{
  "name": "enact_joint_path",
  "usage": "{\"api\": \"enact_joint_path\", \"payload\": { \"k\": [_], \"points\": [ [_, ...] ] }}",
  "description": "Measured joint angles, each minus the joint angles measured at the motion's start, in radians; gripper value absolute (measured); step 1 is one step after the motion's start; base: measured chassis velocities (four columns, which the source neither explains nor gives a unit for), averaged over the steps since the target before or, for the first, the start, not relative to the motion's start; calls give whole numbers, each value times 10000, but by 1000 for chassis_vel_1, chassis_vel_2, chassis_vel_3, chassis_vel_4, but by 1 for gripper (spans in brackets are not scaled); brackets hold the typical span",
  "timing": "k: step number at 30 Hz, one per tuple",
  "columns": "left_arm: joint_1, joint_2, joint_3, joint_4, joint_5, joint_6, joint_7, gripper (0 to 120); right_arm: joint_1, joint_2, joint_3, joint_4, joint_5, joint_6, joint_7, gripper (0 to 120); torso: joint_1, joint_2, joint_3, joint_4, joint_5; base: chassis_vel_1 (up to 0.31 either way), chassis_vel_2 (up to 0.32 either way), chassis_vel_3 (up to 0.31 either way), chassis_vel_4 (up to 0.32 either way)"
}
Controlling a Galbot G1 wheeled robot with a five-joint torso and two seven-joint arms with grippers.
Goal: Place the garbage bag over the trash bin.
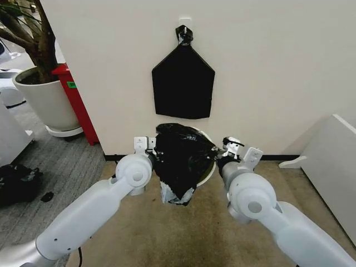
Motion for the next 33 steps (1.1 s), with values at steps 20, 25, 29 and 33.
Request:
{"api": "enact_joint_path", "payload": {
  "k": [20,25,29,33],
  "points": [
    [717,343,-762,-593,6,92,956,0,344,-1149,360,-1732,-673,-1392,-2693,0,0,0,0,0,-1,0,0,0,0],
    [791,363,-895,-611,-3,90,1129,0,196,-1362,530,-2080,-657,-1573,-3894,0,0,0,0,0,0,0,0,0,0],
    [905,381,-1027,-621,-8,55,1288,0,-57,-1547,699,-2254,-679,-1646,-4951,0,0,0,0,0,-1,0,0,0,0],
    [1030,395,-1121,-635,-12,31,1382,0,-257,-1705,813,-2320,-770,-1654,-5582,0,0,0,0,-1,0,0,0,0,0]
  ]
}}
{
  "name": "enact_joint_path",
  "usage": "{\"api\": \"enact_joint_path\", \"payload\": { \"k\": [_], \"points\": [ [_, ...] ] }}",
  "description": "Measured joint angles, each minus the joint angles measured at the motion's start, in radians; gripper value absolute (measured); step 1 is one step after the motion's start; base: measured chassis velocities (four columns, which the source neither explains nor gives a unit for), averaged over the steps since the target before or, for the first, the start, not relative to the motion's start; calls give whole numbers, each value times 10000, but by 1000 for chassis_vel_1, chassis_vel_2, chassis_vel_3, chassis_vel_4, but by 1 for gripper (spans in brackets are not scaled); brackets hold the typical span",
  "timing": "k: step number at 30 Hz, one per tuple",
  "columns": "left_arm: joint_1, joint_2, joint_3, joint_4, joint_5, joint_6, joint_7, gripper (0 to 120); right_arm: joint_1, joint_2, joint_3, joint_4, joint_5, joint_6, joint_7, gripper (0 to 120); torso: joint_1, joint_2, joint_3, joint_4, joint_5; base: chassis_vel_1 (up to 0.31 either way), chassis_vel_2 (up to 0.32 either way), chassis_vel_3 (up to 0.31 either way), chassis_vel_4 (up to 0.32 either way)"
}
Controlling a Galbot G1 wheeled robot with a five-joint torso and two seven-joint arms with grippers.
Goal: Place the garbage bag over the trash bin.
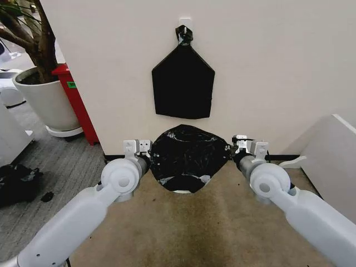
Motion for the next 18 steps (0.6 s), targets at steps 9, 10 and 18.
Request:
{"api": "enact_joint_path", "payload": {
  "k": [9,10,18],
  "points": [
    [153,28,-182,50,-5,-8,22,0,-100,-251,292,577,698,-23,481,3,0,0,0,1,-2,0,0,0,0],
    [163,43,-202,68,-10,-7,22,0,-104,-307,339,692,882,-50,587,5,0,0,0,1,-1,0,0,0,0],
    [292,113,-296,182,-12,7,30,0,12,-448,693,1225,2375,-133,1387,27,0,0,0,2,-2,0,0,0,0]
  ]
}}
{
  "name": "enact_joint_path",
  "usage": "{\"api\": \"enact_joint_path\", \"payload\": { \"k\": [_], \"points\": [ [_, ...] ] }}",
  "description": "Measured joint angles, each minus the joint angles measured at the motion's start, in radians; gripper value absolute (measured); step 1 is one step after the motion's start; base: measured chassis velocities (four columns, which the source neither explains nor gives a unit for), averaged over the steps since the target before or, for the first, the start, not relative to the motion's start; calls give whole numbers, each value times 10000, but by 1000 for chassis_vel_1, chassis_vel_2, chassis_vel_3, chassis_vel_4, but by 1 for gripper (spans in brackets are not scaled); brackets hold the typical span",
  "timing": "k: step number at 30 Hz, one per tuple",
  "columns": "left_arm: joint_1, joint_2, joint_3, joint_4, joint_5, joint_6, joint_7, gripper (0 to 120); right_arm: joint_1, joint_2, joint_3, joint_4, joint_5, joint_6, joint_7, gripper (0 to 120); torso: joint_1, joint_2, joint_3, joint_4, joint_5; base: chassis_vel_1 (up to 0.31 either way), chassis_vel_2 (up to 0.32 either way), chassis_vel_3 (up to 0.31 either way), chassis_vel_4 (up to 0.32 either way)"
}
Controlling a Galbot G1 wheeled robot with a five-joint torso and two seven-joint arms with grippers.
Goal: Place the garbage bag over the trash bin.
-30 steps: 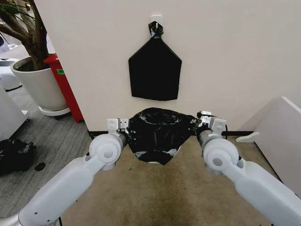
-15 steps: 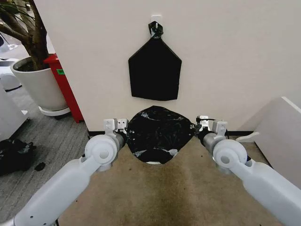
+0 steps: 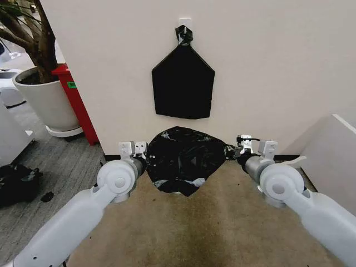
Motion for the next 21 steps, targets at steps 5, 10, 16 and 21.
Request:
{"api": "enact_joint_path", "payload": {
  "k": [5,10,16,21],
  "points": [
    [74,31,-29,21,6,4,59,0,20,-128,351,143,1118,-188,153,46,0,0,0,-1,0,0,0,0,0],
    [120,113,-91,7,6,5,222,0,-89,-233,911,-6,2731,-625,140,63,0,0,0,-1,0,0,0,0,0],
    [239,338,-199,-60,6,-8,518,0,-453,-239,1940,-480,4743,-1173,-15,88,0,0,0,-1,1,0,0,0,0],
    [269,409,-223,-72,-7,-9,612,0,-779,-276,2405,-619,5296,-1579,-243,99,0,0,0,-2,-1,0,0,0,0]
  ]
}}
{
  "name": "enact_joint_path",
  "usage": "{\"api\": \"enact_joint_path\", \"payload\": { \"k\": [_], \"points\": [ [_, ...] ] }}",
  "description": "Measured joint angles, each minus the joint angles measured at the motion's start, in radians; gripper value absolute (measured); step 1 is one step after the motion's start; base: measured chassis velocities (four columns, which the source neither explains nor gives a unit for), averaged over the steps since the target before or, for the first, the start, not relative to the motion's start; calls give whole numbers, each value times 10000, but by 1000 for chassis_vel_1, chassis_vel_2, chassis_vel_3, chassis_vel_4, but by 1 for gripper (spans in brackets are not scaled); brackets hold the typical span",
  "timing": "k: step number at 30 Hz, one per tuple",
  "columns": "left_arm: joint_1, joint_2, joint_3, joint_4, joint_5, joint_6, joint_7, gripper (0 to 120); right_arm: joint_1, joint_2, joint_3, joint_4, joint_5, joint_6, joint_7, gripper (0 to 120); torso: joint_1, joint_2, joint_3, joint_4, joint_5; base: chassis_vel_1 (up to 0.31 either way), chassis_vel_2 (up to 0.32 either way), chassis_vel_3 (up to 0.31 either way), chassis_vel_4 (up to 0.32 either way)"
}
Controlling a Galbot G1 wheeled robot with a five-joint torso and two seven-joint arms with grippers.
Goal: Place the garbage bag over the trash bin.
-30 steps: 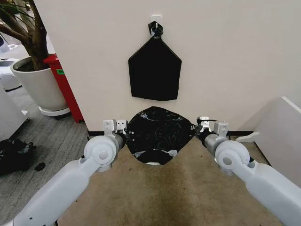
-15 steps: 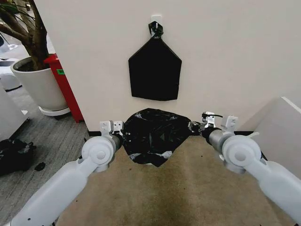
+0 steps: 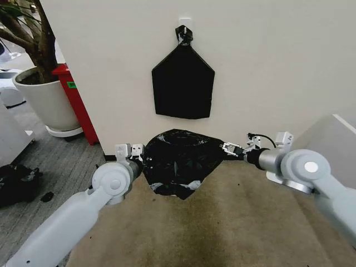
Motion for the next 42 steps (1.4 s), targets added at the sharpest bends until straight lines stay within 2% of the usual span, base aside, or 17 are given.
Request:
{"api": "enact_joint_path", "payload": {
  "k": [4,9,13,27,30,34,36,38,40,42],
  "points": [
    [53,52,-32,-62,-29,0,141,0,-183,5,165,-262,28,-134,-461,100,0,0,0,0,2,0,0,0,0],
    [206,137,-209,-172,-121,0,411,0,-518,-101,179,-740,-406,-355,-1866,100,0,0,0,1,1,0,0,0,0],
    [271,185,-311,-211,-136,0,563,0,-635,-129,106,-779,-687,-378,-2185,100,0,0,0,0,3,0,0,0,0],
    [275,217,-457,-87,-262,87,361,0,-683,-209,145,906,-1573,-49,-1712,100,0,0,0,2,-1,0,0,0,0],
    [168,197,-451,-49,-454,135,255,0,-766,-300,49,1379,-2433,-18,-1695,100,0,0,0,1,1,0,0,0,0],
    [2,180,-430,14,-724,192,-31,0,-968,-521,49,2093,-4321,28,-1884,100,0,0,1,0,3,0,0,0,0],
    [-33,180,-420,18,-767,206,-71,0,-947,-563,59,2332,-4690,44,-1904,100,0,0,0,0,1,0,0,0,0],
    [-93,189,-387,18,-818,229,-123,0,-722,-667,-110,2710,-5481,88,-1942,100,0,0,0,0,0,0,0,0,0],
    [-168,213,-325,17,-855,267,-182,0,-89,-817,-718,3085,-6495,289,-1981,100,0,0,1,0,2,0,0,0,0],
    [-202,223,-296,9,-865,283,-202,0,248,-837,-964,3192,-6747,323,-1978,100,0,0,0,0,1,0,0,0,0]
  ]
}}
